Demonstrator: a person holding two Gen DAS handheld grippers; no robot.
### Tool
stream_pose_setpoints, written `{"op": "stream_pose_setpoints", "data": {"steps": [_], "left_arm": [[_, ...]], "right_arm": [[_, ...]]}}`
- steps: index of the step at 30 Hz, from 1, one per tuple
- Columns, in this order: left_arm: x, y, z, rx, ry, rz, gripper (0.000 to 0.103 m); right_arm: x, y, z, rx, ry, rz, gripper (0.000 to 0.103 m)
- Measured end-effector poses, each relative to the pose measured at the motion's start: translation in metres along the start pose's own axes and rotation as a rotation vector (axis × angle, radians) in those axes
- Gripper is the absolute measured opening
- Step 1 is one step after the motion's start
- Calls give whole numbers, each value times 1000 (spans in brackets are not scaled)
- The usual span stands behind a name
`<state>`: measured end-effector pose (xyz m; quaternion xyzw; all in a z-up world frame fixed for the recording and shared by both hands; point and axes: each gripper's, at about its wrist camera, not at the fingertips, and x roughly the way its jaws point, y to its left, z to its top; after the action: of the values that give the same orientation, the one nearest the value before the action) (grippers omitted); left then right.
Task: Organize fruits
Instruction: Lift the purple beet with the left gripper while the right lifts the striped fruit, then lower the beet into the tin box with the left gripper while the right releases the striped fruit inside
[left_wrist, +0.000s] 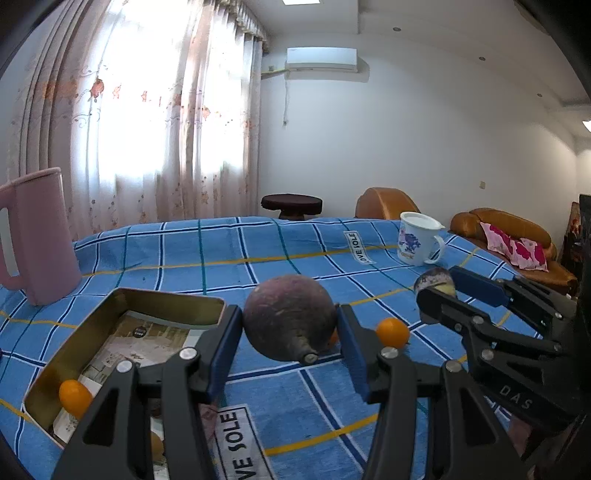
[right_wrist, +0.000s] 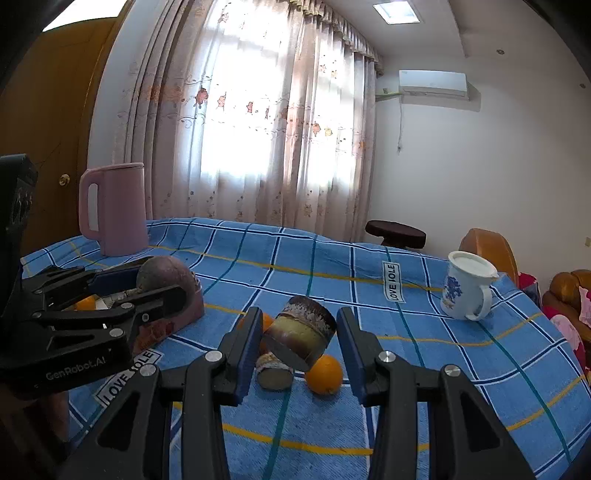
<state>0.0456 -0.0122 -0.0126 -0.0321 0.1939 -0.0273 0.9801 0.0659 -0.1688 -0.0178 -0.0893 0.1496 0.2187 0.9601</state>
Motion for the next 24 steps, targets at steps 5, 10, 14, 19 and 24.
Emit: {"op": "stream_pose_setpoints", "data": {"steps": [5, 10, 14, 19, 24], "left_arm": [[-3, 6, 0, -7, -1, 2, 54], [-6, 16, 1, -18, 5, 12, 54], [-10, 29, 2, -36, 10, 29, 54], [-14, 51, 4, -59, 18, 63, 54], [-17, 81, 5, -91, 31, 111, 54]], "right_arm": [[7, 6, 2, -4, 9, 13, 43], [15, 13, 10, -7, 15, 39, 43], [23, 25, 25, -17, 12, 86, 43], [36, 51, 40, -28, 16, 172, 43], [57, 80, 48, -31, 48, 251, 43]]}}
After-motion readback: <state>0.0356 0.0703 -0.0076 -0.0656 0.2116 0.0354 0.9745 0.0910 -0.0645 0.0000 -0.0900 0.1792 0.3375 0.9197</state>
